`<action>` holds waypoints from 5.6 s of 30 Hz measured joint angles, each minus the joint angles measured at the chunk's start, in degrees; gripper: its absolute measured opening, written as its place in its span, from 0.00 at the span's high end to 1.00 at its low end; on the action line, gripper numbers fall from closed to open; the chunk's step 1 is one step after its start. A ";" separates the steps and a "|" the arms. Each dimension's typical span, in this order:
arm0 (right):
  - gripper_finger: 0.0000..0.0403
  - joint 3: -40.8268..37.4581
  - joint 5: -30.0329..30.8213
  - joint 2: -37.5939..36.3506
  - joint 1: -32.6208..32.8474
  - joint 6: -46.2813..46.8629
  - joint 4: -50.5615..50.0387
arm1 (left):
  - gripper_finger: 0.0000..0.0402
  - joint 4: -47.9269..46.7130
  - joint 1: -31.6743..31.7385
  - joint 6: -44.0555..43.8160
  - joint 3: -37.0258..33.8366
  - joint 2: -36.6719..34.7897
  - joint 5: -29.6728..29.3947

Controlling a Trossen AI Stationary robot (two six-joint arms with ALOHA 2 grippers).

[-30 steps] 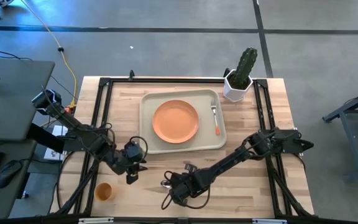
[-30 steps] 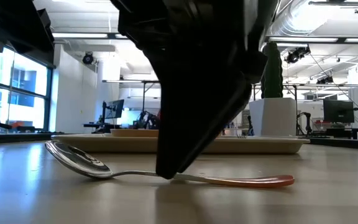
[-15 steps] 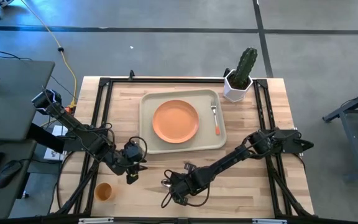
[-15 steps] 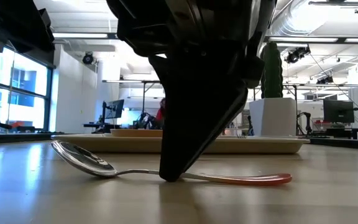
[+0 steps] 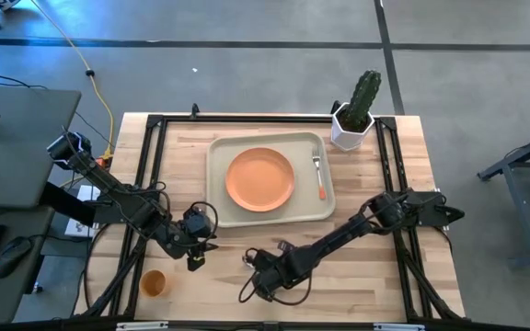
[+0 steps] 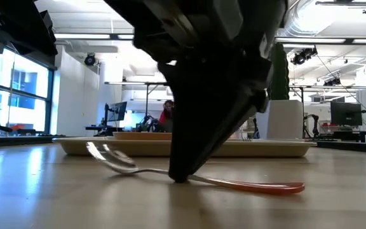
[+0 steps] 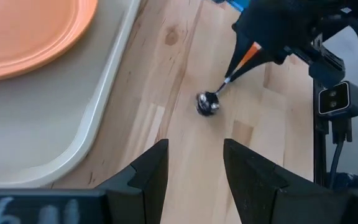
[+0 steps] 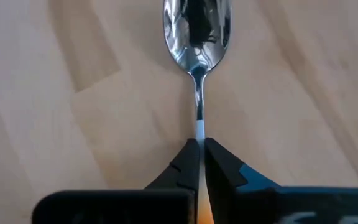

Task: Pick and place plate/cup/fork/spoon on tray
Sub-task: Put the orange spoon on the gray tray to the right of the orange plate

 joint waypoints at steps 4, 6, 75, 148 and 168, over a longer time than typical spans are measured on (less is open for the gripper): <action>1.00 -0.40 6.31 -1.63 1.06 4.68 -4.40 | 0.64 0.02 0.02 -0.04 0.00 0.00 -0.03; 1.00 -0.30 9.59 -3.07 1.53 8.40 -6.57 | 0.64 0.08 0.17 -0.04 0.00 0.00 -0.32; 1.00 14.35 32.29 -6.32 2.98 21.42 -35.79 | 0.97 41.19 24.18 17.95 -0.02 10.62 9.72; 1.00 8.30 8.13 -11.63 -36.81 -19.42 -27.30 | 0.62 6.57 25.39 11.91 2.21 -12.85 -9.67; 0.62 -11.74 -8.27 -11.60 -41.13 -15.82 10.57 | 0.62 -2.67 23.68 1.83 2.21 -12.85 -13.89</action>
